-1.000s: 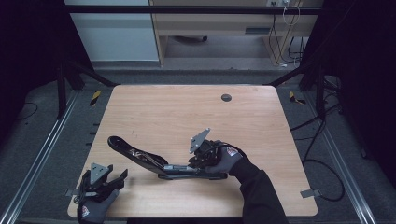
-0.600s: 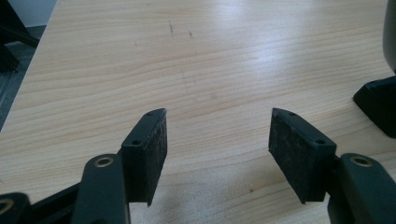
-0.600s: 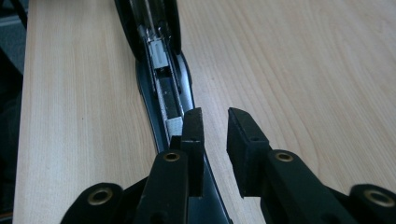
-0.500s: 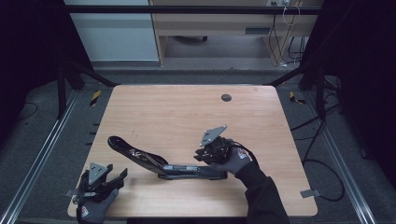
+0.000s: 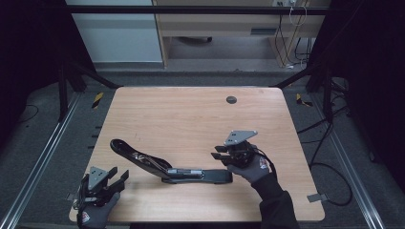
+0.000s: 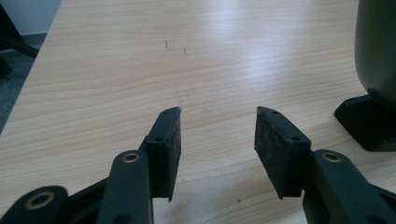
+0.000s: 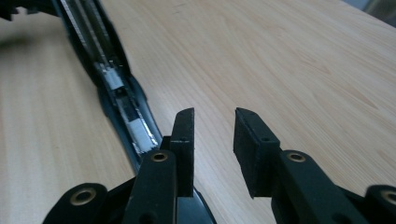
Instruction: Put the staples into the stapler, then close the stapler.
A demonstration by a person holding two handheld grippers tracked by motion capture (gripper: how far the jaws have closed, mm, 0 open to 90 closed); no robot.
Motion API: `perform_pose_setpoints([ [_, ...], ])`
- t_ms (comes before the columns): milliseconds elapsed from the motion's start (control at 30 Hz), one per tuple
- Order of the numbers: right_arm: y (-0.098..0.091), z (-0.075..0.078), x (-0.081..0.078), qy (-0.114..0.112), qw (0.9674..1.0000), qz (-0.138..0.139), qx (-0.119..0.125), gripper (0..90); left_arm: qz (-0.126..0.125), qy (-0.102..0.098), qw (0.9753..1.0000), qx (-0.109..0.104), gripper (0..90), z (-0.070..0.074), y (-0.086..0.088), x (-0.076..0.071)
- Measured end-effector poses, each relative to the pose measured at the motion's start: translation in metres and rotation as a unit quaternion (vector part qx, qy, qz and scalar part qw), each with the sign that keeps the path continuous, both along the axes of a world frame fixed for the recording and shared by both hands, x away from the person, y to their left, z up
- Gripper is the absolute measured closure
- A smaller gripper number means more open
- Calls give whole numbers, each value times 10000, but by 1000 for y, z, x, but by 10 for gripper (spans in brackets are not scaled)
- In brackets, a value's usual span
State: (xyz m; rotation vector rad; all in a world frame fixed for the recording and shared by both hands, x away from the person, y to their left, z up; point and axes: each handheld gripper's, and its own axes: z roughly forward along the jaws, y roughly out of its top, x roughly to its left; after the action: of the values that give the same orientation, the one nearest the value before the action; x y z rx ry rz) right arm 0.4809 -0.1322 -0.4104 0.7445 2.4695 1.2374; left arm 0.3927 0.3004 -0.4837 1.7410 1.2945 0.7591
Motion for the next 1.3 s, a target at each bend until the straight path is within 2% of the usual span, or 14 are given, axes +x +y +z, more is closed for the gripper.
perform_pose_setpoints([
  [33, -4, 0, -1, -37, 9999, -88, 49, 693, -41, 11, 10000, -27, 482, 0, 0, 0],
  [67, -7, -1, -3, -69, 9997, -205, 100, 695, -77, 51, 9999, -55, 499, 1, 0, 0],
  [133, -15, -3, -6, -74, 9990, -395, 176, 695, -84, 36, 10000, -39, 497, 1, -2, 0],
  [200, -21, -6, -10, -81, 9980, -618, 138, 694, -101, 1, 9999, -93, 494, 2, -3, -1],
  [267, -28, -9, -13, -74, 9970, -738, 221, 691, -183, -45, 9997, -138, 492, 4, -3, -2],
  [333, -33, -12, -18, -67, 9954, -933, 190, 672, -185, -108, 9997, -144, 493, 6, -4, -3],
  [433, -41, -20, -24, -88, 9927, -1155, 347, 654, -213, -118, 9994, -238, 488, 7, -4, -3],
  [533, -47, -29, -29, -39, 9901, -1335, 432, 630, -228, -171, 9995, -166, 471, 9, -6, -3],
  [767, -58, -50, -39, 37, 9869, -1498, 604, 566, -191, -340, 9991, -167, 446, 14, -5, -6],
  [900, -61, -59, -45, 118, 9852, -1570, 671, 508, -224, -351, 9987, -293, 416, 17, -5, -7],
  [1100, -63, -67, -51, 133, 9826, -1686, 772, 517, -322, -372, 9982, -347, 385, 20, -8, -10],
  [1233, -64, -69, -55, 65, 9808, -1792, 767, 559, -402, -392, 9979, -337, 364, 21, -13, -13],
  [1300, -65, -71, -57, 103, 9804, -1819, 744, 583, -435, -381, 9978, -324, 357, 22, -15, -14],
])
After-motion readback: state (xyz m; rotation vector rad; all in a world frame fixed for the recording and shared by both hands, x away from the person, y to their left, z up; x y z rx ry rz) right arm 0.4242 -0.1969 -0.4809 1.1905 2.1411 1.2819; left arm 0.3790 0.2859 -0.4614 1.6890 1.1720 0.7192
